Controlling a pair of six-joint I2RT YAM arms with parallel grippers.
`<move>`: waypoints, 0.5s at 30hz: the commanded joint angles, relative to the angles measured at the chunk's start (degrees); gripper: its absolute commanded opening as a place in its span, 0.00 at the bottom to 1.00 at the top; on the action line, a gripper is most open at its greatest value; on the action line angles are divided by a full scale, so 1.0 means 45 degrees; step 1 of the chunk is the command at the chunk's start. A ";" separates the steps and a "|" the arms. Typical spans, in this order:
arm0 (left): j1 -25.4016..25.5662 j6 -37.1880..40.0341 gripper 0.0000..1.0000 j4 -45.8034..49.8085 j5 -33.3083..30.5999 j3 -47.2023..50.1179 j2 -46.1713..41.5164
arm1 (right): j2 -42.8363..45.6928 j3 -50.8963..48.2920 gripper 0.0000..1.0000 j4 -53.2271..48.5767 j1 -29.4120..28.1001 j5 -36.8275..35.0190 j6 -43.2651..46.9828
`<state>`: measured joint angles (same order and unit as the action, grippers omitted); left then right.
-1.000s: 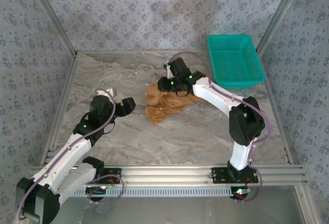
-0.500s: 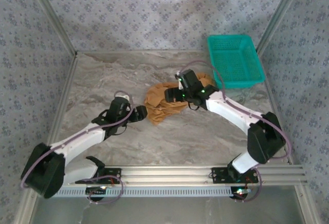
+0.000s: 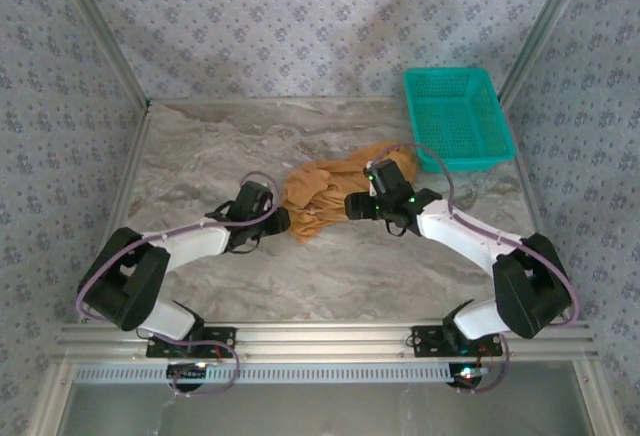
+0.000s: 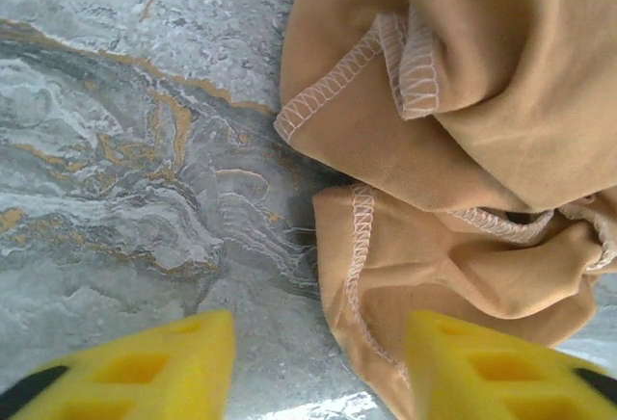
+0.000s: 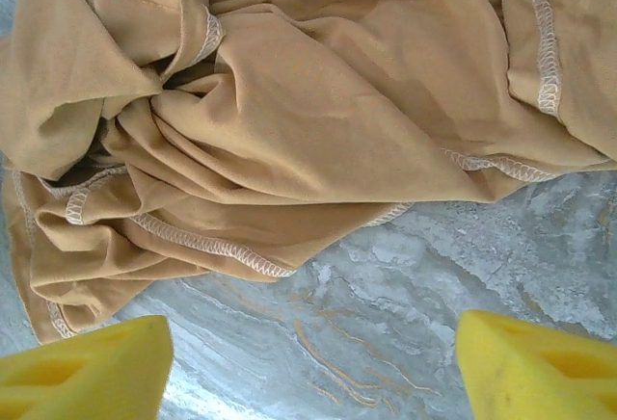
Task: Fold the inside-out t-shirt
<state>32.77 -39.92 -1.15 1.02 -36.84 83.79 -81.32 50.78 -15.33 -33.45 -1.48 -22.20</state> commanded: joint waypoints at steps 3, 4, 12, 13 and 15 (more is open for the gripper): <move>0.0060 -0.0035 0.23 0.0186 -0.0232 -0.0531 -0.0043 | -0.0647 -0.0011 0.71 0.0497 0.0158 0.0292 -0.0210; 0.0060 -0.0035 0.18 0.0312 -0.0296 -0.0591 -0.0041 | -0.0715 -0.0043 0.70 0.0488 0.0187 0.0259 -0.0232; 0.0059 -0.0170 0.00 0.1455 -0.0724 -0.1060 -0.0264 | -0.1285 -0.0406 0.64 0.0772 0.0334 0.0379 -0.0510; 0.0060 -0.0208 0.00 0.1581 -0.0778 -0.1071 -0.0396 | -0.1430 -0.0358 0.64 0.0789 0.0332 0.0439 -0.0546; 0.0060 -0.0220 0.00 0.1792 -0.0926 -0.1057 -0.0759 | -0.1822 -0.0274 0.65 0.0957 0.0288 0.0534 -0.0691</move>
<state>32.77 -40.23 3.49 -1.39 -39.94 83.29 -87.33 49.63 -12.01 -32.16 -0.30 -23.81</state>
